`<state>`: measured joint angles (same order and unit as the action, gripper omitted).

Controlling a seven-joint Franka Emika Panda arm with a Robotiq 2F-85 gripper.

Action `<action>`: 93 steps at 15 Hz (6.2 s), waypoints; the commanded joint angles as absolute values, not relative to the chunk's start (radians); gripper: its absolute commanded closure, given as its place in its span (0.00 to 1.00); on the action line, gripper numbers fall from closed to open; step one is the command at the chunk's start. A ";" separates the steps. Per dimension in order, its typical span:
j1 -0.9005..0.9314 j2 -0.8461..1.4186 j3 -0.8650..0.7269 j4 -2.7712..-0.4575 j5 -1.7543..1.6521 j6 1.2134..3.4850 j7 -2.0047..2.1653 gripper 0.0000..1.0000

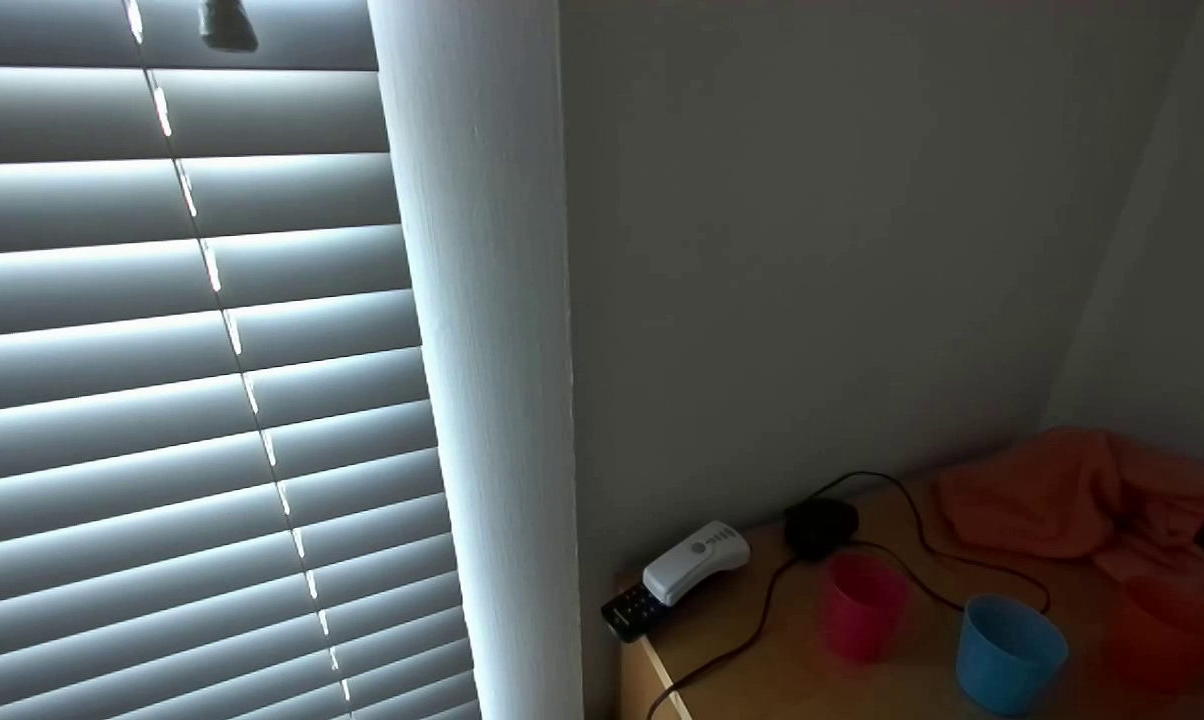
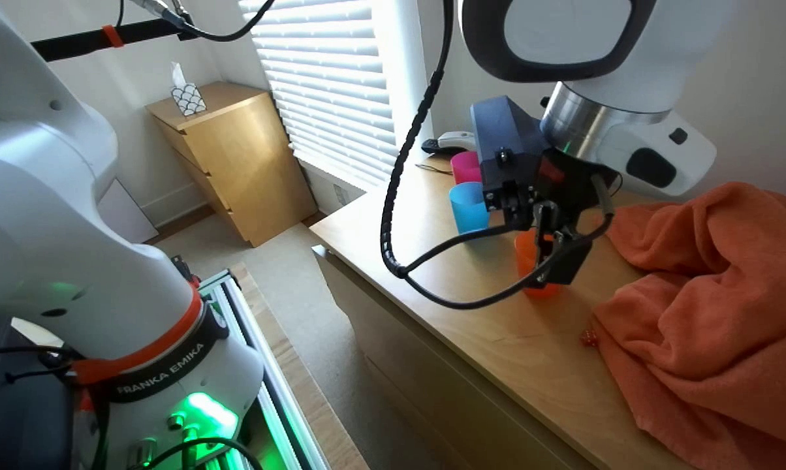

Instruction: Lay the three cups on their side

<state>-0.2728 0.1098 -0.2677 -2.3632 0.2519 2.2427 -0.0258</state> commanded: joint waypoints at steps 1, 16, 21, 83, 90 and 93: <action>-0.297 0.182 -0.262 -2.312 0.345 2.238 -0.069 0.00; -0.359 0.322 -0.247 -2.194 0.435 2.150 -0.068 0.99; -0.410 0.361 -0.245 -2.115 0.539 1.957 -0.104 0.99; -0.209 0.210 -0.178 -2.234 0.270 2.007 -0.027 0.00; -0.146 0.253 -0.119 -2.238 0.261 2.158 -0.010 0.00; -0.124 0.281 -0.104 -2.239 0.257 2.246 0.005 0.00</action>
